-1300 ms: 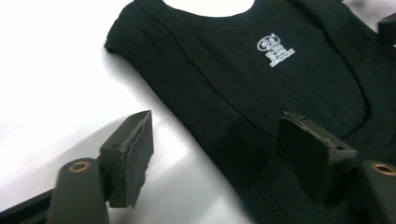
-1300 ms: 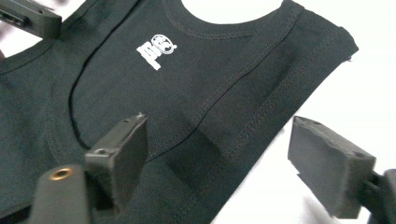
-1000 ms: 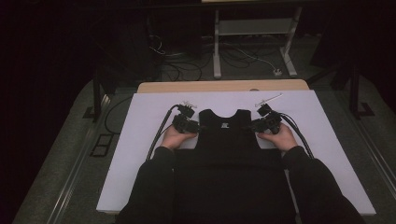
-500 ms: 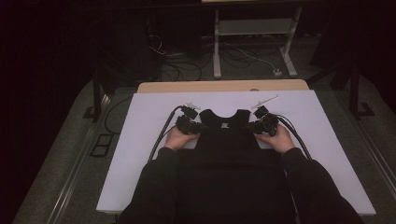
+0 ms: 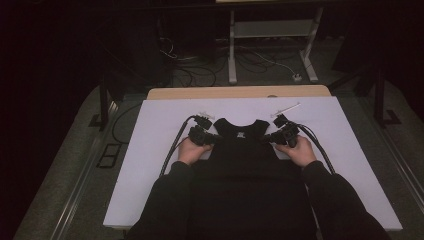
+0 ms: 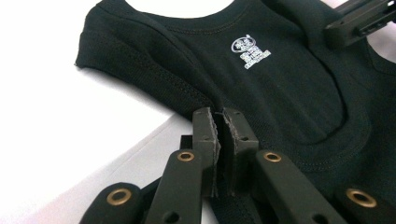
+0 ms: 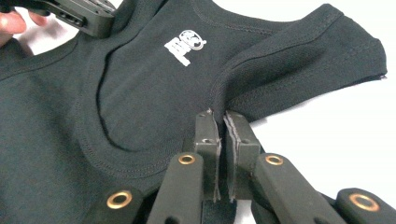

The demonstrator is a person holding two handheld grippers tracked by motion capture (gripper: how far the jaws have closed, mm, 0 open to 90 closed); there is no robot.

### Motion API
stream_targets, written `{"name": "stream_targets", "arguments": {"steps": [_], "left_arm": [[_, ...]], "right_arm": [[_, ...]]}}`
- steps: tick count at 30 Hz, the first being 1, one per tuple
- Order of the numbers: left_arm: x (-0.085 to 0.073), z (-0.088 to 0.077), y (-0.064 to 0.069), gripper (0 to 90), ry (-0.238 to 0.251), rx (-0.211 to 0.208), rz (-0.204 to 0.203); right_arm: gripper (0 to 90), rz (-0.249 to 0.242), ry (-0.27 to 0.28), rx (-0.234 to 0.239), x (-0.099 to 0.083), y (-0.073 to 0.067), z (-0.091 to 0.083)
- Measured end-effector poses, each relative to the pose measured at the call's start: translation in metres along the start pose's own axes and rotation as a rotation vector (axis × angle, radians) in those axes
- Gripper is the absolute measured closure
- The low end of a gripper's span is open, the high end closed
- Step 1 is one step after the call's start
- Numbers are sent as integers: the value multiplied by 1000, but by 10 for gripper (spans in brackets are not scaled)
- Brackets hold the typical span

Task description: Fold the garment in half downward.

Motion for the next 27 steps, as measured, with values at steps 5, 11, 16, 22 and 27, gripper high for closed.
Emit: {"name": "stream_targets", "arguments": {"steps": [5,11,16,22,27], "left_arm": [[-2,-10,3,841,77,-18,-34],[-3,-27,6,841,116,-33,-36],[-2,-39,14,842,146,-54,-23],[-4,-52,23,842,188,-71,-27],[-8,-61,29,841,213,-78,-26]], "right_arm": [[837,25,29,19,-3,2,-7],[837,31,65,32,-4,-2,-17],[838,30,110,52,-6,-10,-31],[838,36,164,78,-9,-19,-49],[838,33,199,98,-14,-28,-59]]}}
Point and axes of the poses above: each handheld gripper's, and its own axes: z roughly forward along the jaws, x roughly out of its top, y roughly to its right, the point moved 1 cm from there along z, roughly forward along the jaws, and after that the axes turned 2 degrees about -y, right-handed, at the moved point
